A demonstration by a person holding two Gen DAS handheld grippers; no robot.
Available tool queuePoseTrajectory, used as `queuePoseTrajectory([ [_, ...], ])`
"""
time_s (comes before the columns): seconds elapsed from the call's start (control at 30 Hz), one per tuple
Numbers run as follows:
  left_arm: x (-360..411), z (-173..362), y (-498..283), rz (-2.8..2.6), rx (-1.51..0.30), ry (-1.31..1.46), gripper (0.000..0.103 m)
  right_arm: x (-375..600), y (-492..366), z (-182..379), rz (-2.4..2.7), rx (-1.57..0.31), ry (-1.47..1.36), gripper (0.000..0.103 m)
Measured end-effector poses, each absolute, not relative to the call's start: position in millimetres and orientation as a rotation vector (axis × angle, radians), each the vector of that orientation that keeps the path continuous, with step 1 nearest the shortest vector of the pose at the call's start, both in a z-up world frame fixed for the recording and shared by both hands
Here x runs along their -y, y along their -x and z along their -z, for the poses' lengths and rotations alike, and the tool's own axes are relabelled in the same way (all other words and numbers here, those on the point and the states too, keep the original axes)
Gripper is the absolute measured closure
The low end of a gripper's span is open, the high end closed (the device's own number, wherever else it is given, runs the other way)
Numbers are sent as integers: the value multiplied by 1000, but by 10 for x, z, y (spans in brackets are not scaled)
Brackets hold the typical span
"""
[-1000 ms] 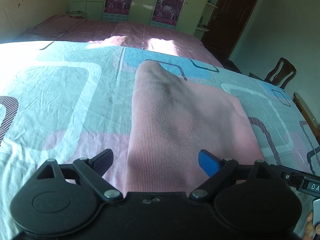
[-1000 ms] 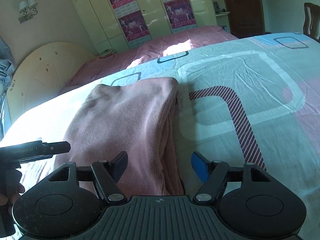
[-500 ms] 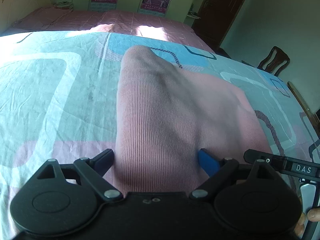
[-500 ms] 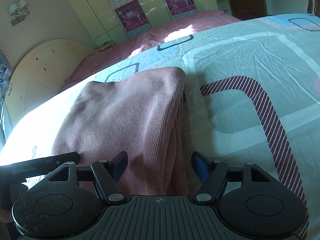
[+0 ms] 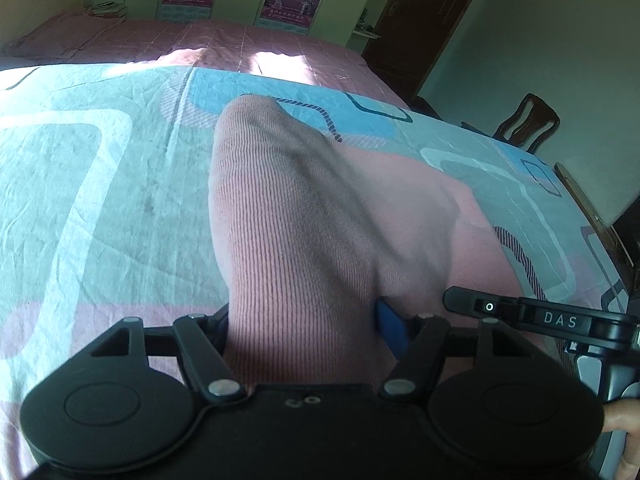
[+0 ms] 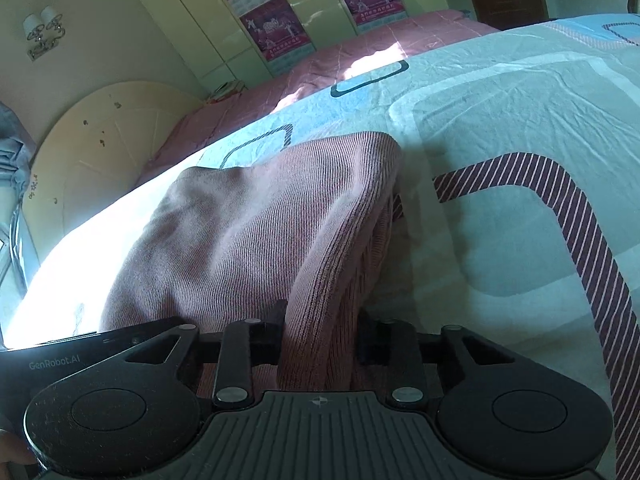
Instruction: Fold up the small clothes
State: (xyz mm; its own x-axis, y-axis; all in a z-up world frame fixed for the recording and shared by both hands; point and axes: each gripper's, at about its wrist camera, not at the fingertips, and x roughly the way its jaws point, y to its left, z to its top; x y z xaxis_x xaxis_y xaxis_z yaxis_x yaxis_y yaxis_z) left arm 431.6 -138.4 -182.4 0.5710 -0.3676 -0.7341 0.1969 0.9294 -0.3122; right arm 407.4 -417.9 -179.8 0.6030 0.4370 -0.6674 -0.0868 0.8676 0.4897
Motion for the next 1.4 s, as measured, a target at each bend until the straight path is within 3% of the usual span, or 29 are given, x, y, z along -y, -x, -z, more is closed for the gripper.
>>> queuePoseTrajectory([
  [0.07, 1399, 1796, -4302, 329, -900, 202, 41, 4151, -4064, 1782, -302, -880, -435, 75],
  [0.13, 1397, 1739, -4272, 326, -893, 200, 53, 4137, -4032, 1715, -315, -875, -447, 80],
  [0.33, 1381, 1528, -4206, 346, -867, 190, 66, 4135, -3923, 1511, -354, -836, -490, 81],
  [0.77, 881, 1009, -3746, 341, -793, 175, 68, 3600, -3629, 975, -469, -759, -546, 81],
  [1.4, -1673, 835, -3406, 282, -732, 190, 68, 765, -3456, 842, -530, -721, -589, 81],
])
